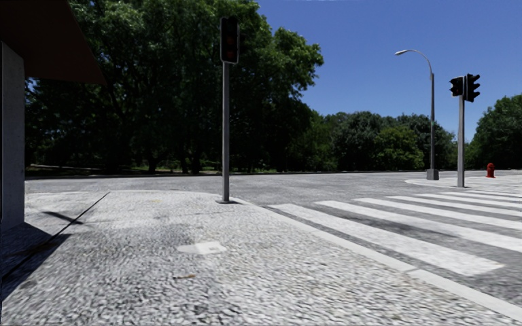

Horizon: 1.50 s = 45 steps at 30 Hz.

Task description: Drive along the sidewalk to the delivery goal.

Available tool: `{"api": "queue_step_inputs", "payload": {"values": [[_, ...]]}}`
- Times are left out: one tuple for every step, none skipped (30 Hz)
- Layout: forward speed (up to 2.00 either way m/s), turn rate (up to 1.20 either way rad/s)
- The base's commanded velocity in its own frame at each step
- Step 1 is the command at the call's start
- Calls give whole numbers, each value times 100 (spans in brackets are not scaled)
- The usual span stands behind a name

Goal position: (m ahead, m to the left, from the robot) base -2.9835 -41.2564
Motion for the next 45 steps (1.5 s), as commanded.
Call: {"api": "queue_step_inputs", "payload": {"values": [[169,-1],[170,0],[170,0],[170,-10],[170,-30],[170,-55],[170,-55],[170,-61],[170,-63],[170,-63],[170,-63],[170,-64],[170,-64],[170,-64],[170,-64],[170,-64],[170,-64],[170,-64],[170,-64],[170,-64],[170,-64],[170,-64],[170,-64],[170,-64],[170,-64],[170,-64],[170,-64],[170,-64],[170,-64],[170,-64],[170,-64],[170,-64],[170,-64],[170,-64],[170,-64],[170,-64],[170,-64],[170,-64],[170,-64],[170,-64],[170,-64],[170,-64],[170,-64],[170,-64],[170,-64]]}}
